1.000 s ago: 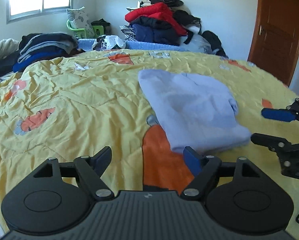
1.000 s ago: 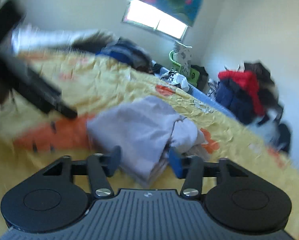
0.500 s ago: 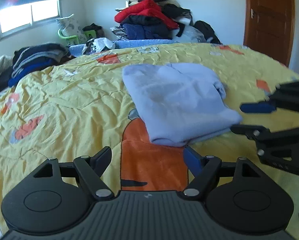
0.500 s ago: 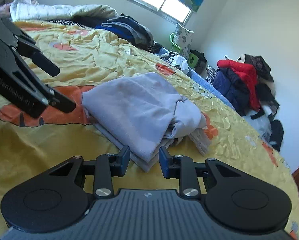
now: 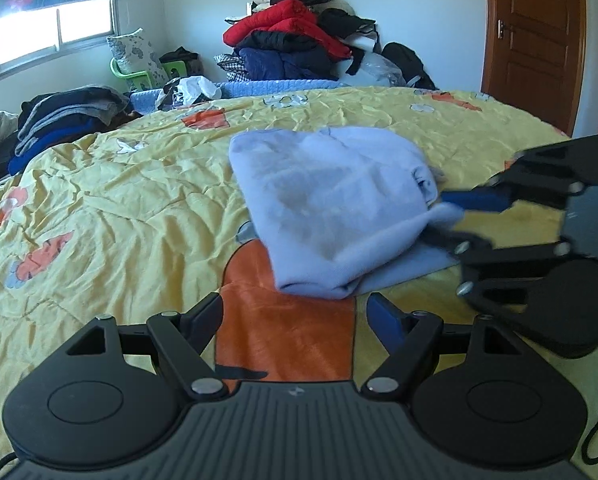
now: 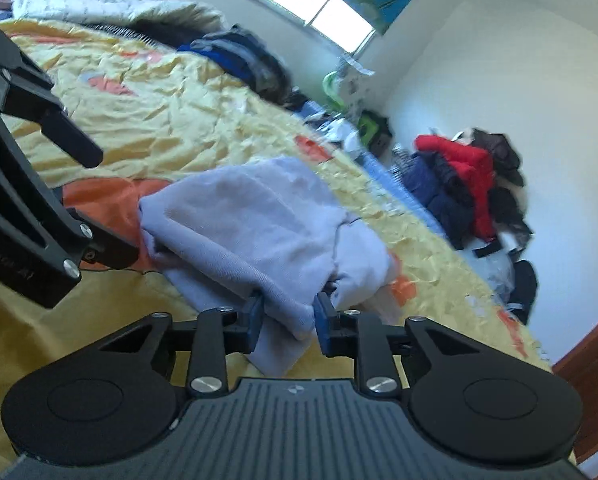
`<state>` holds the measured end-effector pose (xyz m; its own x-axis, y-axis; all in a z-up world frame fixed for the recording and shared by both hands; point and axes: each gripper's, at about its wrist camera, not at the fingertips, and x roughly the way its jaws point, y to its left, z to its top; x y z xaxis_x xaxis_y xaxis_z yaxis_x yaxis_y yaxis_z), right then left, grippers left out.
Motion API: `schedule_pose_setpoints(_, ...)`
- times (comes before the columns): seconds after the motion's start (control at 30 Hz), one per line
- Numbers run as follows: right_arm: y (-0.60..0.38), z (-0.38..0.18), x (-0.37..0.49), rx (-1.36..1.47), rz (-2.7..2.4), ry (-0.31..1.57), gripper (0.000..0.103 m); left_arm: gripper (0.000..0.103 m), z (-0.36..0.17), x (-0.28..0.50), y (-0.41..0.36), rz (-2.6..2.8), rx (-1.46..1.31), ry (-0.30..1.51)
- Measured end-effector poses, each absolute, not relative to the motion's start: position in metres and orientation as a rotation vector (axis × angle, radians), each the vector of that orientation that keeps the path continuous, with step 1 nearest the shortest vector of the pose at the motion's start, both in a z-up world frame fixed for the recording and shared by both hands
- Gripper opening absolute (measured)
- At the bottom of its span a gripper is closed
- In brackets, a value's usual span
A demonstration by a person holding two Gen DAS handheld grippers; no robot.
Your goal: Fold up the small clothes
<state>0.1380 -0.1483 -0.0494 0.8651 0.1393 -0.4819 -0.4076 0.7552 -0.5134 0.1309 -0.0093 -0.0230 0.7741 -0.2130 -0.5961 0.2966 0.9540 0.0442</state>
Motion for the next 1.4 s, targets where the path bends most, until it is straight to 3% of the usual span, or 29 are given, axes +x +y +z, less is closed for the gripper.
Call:
schedule_pose_setpoints(0.07,-0.151,-0.051,0.145,-0.635,0.355,0.465,0.031,0.079,-0.022,0.132,-0.013,-0.276,0.142,0.618)
schedule_pose_setpoints(0.1,-0.152,-0.051,0.148,-0.622,0.375,0.470,0.013,0.079,-0.023,0.133,-0.015,-0.276,0.142,0.611)
schedule_pose_setpoints(0.13,-0.154,-0.050,0.149,-0.615,0.384,0.475,0.008,0.079,-0.023,0.134,-0.016,-0.275,0.141,0.606)
schedule_pose_setpoints(0.27,-0.153,-0.041,0.143,-0.640,0.402,0.423,0.007,0.079,-0.025,0.142,-0.025,-0.269,0.136,0.595)
schedule_pose_setpoints(0.53,-0.163,-0.014,0.136,-0.537,0.384,0.309,0.007,0.079,-0.027,0.165,-0.027,-0.070,0.058,0.561)
schedule_pose_setpoints(0.6,-0.167,-0.011,0.135,-0.498,0.387,0.300,0.006,0.090,-0.027,0.169,-0.017,-0.024,0.009,0.578)
schedule_pose_setpoints(0.63,-0.168,-0.011,0.135,-0.486,0.386,0.298,0.006,0.091,-0.026,0.166,-0.012,0.002,-0.015,0.573)
schedule_pose_setpoints(1.1,-0.167,-0.033,0.134,-0.462,0.408,0.431,0.007,0.094,-0.032,0.116,0.047,0.092,-0.039,0.632)
schedule_pose_setpoints(1.13,-0.165,-0.037,0.134,-0.474,0.417,0.466,0.008,0.094,-0.029,0.114,0.053,0.081,-0.073,0.626)
schedule_pose_setpoints(1.2,-0.163,-0.046,0.133,-0.506,0.412,0.502,0.022,0.094,-0.022,0.113,0.057,0.059,-0.109,0.605)
schedule_pose_setpoints(1.23,-0.164,-0.049,0.131,-0.511,0.408,0.510,0.025,0.094,-0.018,0.113,0.056,0.041,-0.106,0.590)
schedule_pose_setpoints(1.4,-0.186,-0.024,0.116,-0.343,0.417,0.479,0.026,0.094,-0.004,0.128,0.032,-0.049,-0.043,0.563)
